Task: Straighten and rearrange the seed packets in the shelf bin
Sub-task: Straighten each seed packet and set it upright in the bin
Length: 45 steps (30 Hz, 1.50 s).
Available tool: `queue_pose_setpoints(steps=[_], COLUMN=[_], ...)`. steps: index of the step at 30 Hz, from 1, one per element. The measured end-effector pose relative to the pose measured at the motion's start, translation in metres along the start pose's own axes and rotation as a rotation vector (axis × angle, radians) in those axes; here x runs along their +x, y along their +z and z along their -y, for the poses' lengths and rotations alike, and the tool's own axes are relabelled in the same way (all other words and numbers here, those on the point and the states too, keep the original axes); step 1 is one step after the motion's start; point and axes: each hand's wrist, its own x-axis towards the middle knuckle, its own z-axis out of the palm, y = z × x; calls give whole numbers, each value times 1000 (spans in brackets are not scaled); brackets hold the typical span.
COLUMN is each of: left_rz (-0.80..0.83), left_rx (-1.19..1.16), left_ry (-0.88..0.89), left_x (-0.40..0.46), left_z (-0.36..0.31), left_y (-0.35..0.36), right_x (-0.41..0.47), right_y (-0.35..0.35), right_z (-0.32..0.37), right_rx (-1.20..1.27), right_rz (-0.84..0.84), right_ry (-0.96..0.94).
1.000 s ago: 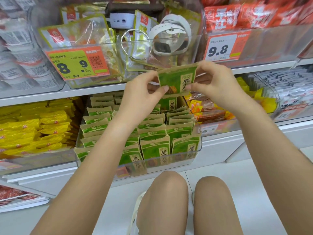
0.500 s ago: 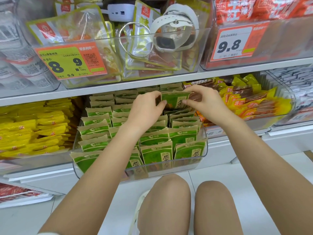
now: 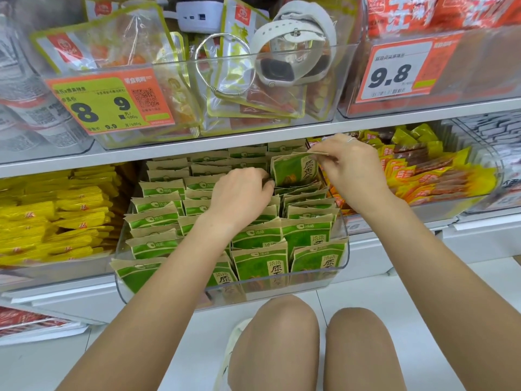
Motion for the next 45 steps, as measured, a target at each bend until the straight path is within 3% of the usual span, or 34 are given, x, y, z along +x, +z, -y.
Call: queue_pose_setpoints(steps=[6, 13, 17, 27, 31, 37, 41, 45], left_rz=[-42, -142, -48, 159, 212, 199, 157, 10], left_rx=[-16, -66, -28, -27, -11, -61, -46, -30], left_ry=[-13, 93, 225, 150, 139, 149, 173, 168], left_x=[-7, -9, -2, 23, 34, 43, 42, 39], left_z=[-3, -4, -9, -3, -4, 0, 0, 0], left_y=[-4, -14, -9, -8, -2, 8, 13, 16], right_x=[6, 4, 15, 33, 27, -21, -38, -40], right_y=[13, 20, 27, 38, 31, 8, 0, 1], right_z=[0, -7, -9, -17, -16, -13, -13, -11], right_rx=[-150, 31, -16, -116, 86, 335, 406, 349], right_rz=[261, 159, 202, 454, 412, 131, 221, 253], right_ry=[225, 297, 347, 365, 474, 464, 399, 355])
